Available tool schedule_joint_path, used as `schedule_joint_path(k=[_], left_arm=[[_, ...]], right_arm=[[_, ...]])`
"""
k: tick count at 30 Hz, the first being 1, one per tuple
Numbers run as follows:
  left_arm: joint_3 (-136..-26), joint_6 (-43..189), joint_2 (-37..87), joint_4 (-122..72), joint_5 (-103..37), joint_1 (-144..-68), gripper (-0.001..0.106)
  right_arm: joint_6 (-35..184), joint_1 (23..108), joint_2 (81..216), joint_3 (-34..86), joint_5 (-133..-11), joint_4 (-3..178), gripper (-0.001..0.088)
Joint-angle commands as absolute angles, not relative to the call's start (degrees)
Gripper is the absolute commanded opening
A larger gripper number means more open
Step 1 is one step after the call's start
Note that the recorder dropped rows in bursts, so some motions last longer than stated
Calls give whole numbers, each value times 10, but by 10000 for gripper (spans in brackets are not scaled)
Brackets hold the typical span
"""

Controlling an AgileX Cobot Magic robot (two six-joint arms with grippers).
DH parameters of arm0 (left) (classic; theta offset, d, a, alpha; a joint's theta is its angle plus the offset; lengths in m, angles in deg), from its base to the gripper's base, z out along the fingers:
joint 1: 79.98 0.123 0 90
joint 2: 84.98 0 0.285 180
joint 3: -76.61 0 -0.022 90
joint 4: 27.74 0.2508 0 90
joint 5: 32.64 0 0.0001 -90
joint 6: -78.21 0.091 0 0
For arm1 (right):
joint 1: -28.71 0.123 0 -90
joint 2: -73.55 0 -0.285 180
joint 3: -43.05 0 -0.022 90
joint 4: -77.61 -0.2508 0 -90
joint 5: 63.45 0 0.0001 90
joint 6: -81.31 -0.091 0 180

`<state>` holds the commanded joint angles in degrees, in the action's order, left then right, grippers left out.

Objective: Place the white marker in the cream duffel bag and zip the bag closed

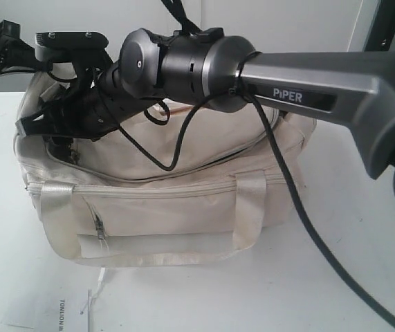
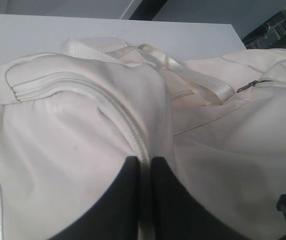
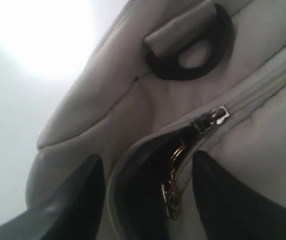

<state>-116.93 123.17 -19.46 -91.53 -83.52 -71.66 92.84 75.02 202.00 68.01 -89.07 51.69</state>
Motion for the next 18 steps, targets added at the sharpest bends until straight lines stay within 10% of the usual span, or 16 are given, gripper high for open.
schedule_joint_path(k=[13,18], left_arm=[[-1169,1232,-195,-915,-835,-717,10],[-1169,1235,-195,-915,-835,-717,10]], right_arm=[[925,749,2061,680,-824,516,440],[925,749,2067,680,-806,516,27]])
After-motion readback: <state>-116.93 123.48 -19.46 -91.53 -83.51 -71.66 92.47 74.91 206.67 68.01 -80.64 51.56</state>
